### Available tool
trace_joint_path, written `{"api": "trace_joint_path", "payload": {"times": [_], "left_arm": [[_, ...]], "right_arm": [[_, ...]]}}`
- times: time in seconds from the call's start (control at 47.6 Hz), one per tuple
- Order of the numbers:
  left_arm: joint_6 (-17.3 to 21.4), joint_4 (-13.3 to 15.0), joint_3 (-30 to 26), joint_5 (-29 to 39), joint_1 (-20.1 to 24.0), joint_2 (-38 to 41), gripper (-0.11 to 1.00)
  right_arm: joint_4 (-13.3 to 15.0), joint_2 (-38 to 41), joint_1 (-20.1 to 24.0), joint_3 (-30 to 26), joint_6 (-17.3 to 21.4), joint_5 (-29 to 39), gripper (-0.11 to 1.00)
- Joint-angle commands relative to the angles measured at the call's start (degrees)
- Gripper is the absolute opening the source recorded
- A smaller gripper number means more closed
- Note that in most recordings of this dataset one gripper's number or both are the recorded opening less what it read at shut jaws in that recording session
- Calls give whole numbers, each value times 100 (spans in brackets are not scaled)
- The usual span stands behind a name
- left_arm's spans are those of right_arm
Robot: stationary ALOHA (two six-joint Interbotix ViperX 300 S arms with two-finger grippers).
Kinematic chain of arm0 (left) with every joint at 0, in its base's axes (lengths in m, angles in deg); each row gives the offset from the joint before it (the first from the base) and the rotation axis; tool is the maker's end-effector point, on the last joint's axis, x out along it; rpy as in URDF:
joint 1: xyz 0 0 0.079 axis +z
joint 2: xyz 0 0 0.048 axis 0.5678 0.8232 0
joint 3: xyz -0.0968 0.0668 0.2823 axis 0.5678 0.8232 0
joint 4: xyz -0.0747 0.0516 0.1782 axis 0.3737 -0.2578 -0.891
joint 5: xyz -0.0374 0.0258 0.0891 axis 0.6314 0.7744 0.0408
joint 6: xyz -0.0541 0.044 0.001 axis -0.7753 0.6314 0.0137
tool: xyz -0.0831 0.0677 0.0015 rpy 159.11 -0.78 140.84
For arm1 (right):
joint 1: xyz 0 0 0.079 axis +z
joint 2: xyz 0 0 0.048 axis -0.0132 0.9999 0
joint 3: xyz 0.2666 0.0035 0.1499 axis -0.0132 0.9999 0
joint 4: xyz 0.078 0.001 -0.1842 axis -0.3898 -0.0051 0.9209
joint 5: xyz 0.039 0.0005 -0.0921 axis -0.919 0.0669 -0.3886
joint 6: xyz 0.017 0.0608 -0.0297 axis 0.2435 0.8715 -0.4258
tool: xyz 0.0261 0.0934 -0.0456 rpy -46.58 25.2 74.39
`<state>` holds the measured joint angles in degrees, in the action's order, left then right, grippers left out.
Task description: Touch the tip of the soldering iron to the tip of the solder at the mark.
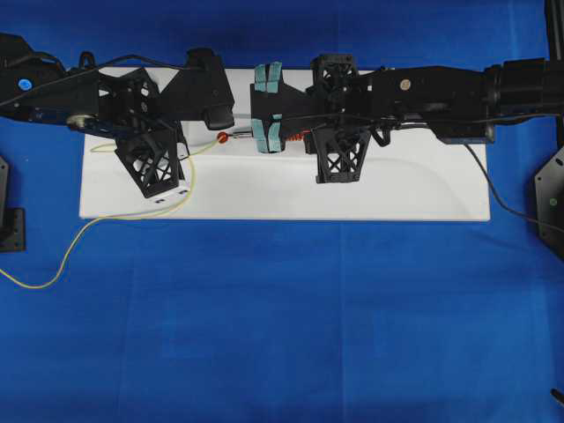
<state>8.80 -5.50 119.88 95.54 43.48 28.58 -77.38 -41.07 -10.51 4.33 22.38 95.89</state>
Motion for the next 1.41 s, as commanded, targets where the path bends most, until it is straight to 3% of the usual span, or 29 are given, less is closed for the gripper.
{"api": "trace_joint_path", "payload": {"times": [0.0,0.86,1.385], "left_arm": [[0,-9,-70,-18,0,-62,1],[18,-9,-35,-9,-9,-176,1],[-79,-9,642,378,0,-1705,1]], "right_arm": [[18,-79,-9,-149,-9,-26,7],[18,-88,-18,-141,-9,-35,7],[18,-79,-9,-141,0,-35,7]]}}
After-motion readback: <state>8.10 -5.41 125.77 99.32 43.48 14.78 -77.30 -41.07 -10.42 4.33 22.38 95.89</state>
